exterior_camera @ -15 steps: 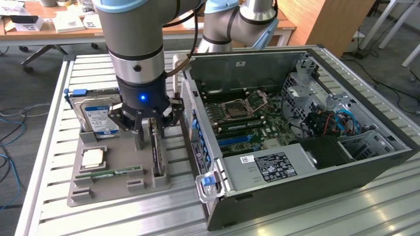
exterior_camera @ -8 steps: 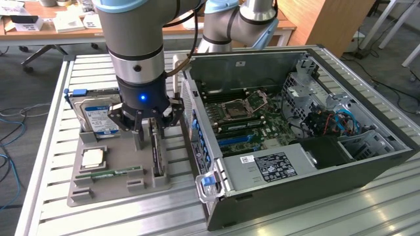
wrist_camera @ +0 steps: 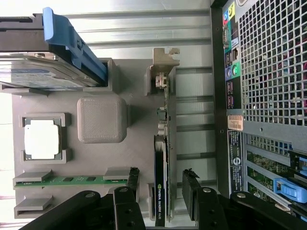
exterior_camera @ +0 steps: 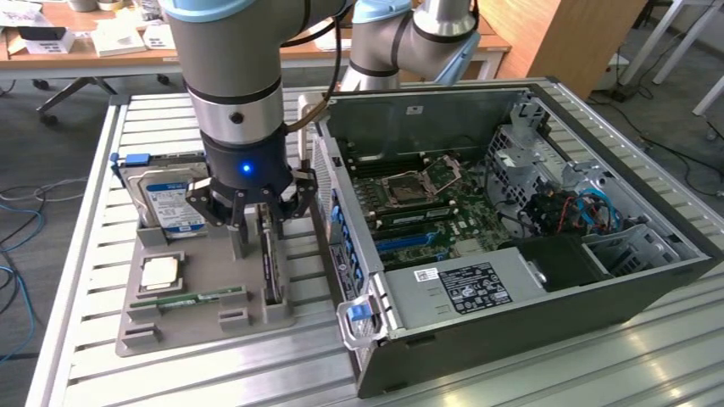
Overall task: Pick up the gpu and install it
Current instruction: 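Pick up the gpu and move the gpu toward the slot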
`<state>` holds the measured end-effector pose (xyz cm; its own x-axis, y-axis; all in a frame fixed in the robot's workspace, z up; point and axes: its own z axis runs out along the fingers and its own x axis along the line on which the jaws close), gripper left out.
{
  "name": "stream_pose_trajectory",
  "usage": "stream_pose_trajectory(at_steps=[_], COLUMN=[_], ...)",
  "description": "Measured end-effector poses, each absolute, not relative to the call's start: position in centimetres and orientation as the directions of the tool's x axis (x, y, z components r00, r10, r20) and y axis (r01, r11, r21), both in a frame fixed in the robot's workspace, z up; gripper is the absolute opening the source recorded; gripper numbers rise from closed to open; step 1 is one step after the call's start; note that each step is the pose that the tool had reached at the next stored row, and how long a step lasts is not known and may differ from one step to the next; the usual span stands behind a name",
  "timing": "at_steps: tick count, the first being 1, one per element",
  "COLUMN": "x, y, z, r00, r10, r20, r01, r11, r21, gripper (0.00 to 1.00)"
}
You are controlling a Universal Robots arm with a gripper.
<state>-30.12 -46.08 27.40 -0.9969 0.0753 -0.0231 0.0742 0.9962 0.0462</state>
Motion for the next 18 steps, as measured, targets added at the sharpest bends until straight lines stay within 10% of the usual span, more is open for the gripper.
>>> stream_pose_trajectory(at_steps=[18], x=[-30.1], y=[-46.1], z=[25.4], r00=[-0.997], r10=[0.075], r20=[-0.023], r01=[0.074], r11=[0.996], r21=[0.046], gripper=[0.49])
